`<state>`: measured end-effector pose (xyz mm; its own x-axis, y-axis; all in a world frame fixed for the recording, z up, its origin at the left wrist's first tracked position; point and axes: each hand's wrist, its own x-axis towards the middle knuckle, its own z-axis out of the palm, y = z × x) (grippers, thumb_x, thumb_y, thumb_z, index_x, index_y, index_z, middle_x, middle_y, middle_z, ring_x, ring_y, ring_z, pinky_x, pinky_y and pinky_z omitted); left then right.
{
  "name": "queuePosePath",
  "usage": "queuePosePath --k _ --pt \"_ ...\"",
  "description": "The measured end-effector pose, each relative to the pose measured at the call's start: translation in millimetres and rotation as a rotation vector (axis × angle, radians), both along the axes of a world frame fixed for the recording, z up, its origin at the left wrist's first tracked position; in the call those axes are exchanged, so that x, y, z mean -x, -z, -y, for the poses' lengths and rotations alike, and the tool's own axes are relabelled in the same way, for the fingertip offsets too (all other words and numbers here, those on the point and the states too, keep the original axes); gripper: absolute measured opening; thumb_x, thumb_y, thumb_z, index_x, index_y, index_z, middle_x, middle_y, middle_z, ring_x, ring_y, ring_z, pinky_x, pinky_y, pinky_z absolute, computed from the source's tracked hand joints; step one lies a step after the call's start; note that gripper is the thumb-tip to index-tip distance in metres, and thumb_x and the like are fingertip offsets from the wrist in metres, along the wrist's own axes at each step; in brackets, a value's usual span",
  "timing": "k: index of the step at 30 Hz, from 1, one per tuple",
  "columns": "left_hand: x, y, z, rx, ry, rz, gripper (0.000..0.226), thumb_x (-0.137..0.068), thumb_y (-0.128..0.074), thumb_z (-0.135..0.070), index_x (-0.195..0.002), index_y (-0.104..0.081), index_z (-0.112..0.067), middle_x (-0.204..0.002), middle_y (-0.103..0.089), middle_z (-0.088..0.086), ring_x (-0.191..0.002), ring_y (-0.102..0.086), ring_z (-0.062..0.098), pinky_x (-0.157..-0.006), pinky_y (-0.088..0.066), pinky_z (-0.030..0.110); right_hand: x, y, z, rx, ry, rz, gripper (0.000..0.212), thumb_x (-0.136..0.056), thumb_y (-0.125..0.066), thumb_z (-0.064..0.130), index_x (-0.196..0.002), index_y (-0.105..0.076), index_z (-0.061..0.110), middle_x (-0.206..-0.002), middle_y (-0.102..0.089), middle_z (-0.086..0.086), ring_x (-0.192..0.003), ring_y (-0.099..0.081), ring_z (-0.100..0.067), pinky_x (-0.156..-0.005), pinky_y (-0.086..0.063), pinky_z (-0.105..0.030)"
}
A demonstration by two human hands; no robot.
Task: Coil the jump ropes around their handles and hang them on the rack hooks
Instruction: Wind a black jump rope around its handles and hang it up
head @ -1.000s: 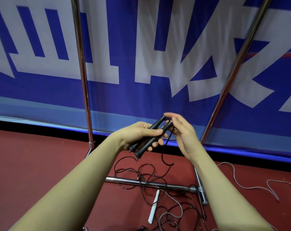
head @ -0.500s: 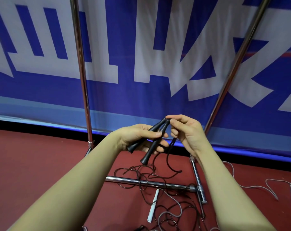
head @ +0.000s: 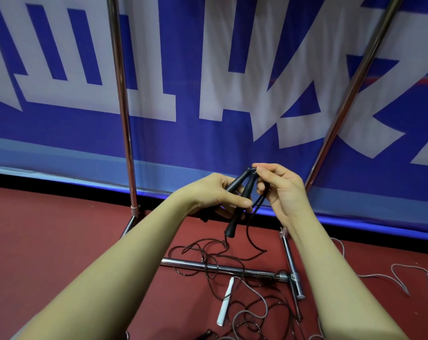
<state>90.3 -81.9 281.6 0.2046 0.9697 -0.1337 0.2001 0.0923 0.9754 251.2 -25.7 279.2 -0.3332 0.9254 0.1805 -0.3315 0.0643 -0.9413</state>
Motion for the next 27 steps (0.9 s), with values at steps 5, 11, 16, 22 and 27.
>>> queuePosePath --k 5,11,16,22,27 --pt "-3.8 0.0 -0.7 -0.064 -0.161 -0.028 0.011 -0.087 -0.069 -0.012 -0.094 -0.061 -0.008 -0.062 -0.056 -0.001 -0.052 -0.056 0.011 -0.055 -0.052 0.024 -3.2 2.1 -2.5 0.036 0.028 0.032 0.011 -0.088 -0.061 0.005 -0.092 -0.072 0.005 -0.064 -0.059 -0.001 -0.055 -0.053 -0.01 -0.059 -0.05 -0.021" --pt "-15.0 2.7 -3.9 -0.232 -0.286 -0.181 0.031 -0.093 -0.06 -0.037 -0.081 -0.044 -0.014 -0.076 -0.04 0.009 -0.057 -0.041 0.015 -0.046 -0.039 0.022 -4.5 0.3 -5.1 0.057 -0.023 0.005 0.015 -0.095 -0.052 0.006 -0.099 -0.067 0.003 -0.069 -0.064 -0.002 -0.059 -0.056 -0.011 -0.064 -0.054 -0.027" --pt "-13.0 5.6 -7.6 -0.25 -0.378 -0.065 0.03 -0.097 -0.052 -0.039 -0.083 -0.051 -0.013 -0.064 -0.04 -0.002 -0.047 -0.032 0.009 -0.043 -0.029 0.021 -6.9 -0.5 -3.5 0.075 -0.145 0.072 0.017 -0.095 -0.05 0.006 -0.097 -0.066 0.0 -0.072 -0.066 -0.004 -0.062 -0.06 -0.016 -0.067 -0.057 -0.032" --pt "-13.3 1.6 -14.8 -0.165 -0.579 0.271 0.037 -0.096 -0.053 -0.045 -0.075 -0.048 -0.015 -0.05 -0.036 -0.008 -0.042 -0.026 0.008 -0.041 -0.02 0.019 -4.5 5.2 0.8 0.14 -0.321 0.177 0.017 -0.094 -0.049 0.004 -0.094 -0.065 -0.003 -0.07 -0.067 -0.007 -0.062 -0.064 -0.018 -0.065 -0.057 -0.03" --pt "-9.4 0.3 -13.6 -0.084 -0.72 0.521 0.048 -0.074 -0.078 -0.048 -0.07 -0.04 -0.019 -0.051 -0.029 -0.007 -0.045 -0.022 0.012 -0.04 -0.02 0.022 -0.2 3.2 11.6 0.131 -0.539 0.325 0.017 -0.093 -0.049 0.007 -0.096 -0.065 0.0 -0.074 -0.07 -0.01 -0.065 -0.068 -0.019 -0.058 -0.05 -0.021"
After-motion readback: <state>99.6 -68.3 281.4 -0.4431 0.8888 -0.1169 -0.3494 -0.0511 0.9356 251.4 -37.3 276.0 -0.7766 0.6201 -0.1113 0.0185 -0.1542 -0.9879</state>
